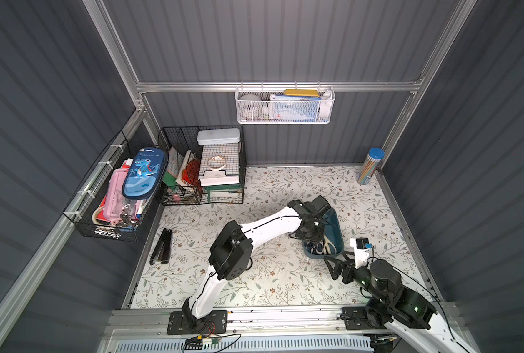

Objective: Put the scissors into the storage box
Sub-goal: Place the scissors in the storage box.

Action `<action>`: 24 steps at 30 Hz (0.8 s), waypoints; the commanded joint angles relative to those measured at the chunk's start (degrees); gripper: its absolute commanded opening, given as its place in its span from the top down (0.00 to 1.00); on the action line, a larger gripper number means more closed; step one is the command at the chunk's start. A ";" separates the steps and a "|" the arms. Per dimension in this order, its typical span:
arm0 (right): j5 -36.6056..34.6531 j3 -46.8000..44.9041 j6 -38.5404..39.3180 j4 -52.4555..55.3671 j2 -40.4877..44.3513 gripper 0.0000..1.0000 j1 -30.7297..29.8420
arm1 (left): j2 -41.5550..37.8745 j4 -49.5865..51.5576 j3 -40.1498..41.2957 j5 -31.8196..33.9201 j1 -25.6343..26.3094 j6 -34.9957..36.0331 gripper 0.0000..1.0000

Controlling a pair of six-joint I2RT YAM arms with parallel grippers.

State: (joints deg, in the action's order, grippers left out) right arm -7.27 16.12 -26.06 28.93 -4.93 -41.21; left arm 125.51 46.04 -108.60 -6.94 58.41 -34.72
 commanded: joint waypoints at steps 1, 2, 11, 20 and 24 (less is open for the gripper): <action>-0.65 -0.32 0.05 0.78 0.40 0.01 -0.36 | 1.81 -2.21 -1.01 -2.98 0.07 -1.13 0.84; -0.60 -0.39 0.14 0.74 0.36 0.01 -0.36 | 2.15 -2.49 -0.96 -3.02 0.15 -1.26 0.84; -0.14 -0.39 0.22 0.52 0.41 0.01 -0.45 | 4.86 -5.05 -3.49 -2.97 0.30 -1.55 0.72; -0.05 -0.47 0.24 0.43 0.12 0.01 -0.54 | -3.87 -10.66 2.14 5.64 0.00 -0.11 0.46; 0.18 -0.56 0.35 -0.25 -0.87 0.01 -0.54 | -12.87 -12.85 10.36 14.70 -0.45 0.39 0.42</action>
State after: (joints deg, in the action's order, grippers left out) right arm -7.29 16.10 -26.06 28.91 -5.10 -41.47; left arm 120.31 35.42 -101.43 0.05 58.48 -35.46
